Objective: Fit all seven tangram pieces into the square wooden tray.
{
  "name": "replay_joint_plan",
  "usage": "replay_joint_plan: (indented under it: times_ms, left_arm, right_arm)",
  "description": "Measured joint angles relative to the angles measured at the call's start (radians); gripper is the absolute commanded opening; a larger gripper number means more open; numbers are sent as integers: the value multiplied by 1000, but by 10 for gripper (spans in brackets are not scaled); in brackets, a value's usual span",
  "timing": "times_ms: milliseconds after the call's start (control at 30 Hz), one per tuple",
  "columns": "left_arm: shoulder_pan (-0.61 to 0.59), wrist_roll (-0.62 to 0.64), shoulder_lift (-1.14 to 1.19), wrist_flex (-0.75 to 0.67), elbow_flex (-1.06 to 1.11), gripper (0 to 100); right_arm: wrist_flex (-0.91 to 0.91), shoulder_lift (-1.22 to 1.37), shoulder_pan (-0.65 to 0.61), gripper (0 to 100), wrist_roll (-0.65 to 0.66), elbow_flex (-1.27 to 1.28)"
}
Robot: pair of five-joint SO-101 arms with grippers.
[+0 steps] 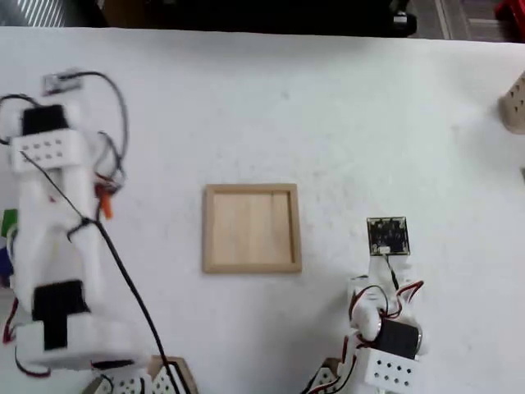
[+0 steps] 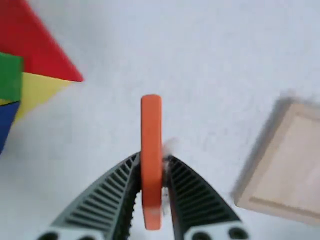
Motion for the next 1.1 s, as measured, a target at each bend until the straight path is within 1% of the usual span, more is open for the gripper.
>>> replay_joint_plan:
  times_ms: [133, 200, 333, 400, 467, 567, 667, 800, 900, 1000, 1100]
  left_arm:
    - [129, 0, -163, -132, 275, 23]
    - [153, -2, -222, -212, 411, 24]
    - [155, -5, -318, -354, 624, 37]
    - [155, -64, -354, -390, 683, 84]
    - [155, -121, -387, -399, 718, 154]
    - [155, -144, -430, -405, 749, 251]
    - [150, -155, -476, -405, 775, 278]
    - [100, -176, -555, -405, 810, 278]
    - [28, -253, -635, -405, 833, 278]
    - [-86, -344, -718, -373, 847, 278]
    - [-232, -445, -798, -339, 856, 278]
  right_arm:
    - [0, 0, 0, 17, 0, 0]
    - [0, 0, 0, 17, 0, 0]
    - [0, 0, 0, 17, 0, 0]
    - [0, 0, 0, 17, 0, 0]
    - [0, 0, 0, 17, 0, 0]
    - [0, 0, 0, 17, 0, 0]
    - [0, 0, 0, 17, 0, 0]
    - [0, 0, 0, 17, 0, 0]
    - [0, 0, 0, 17, 0, 0]
    - [0, 0, 0, 17, 0, 0]
    - [0, 0, 0, 17, 0, 0]
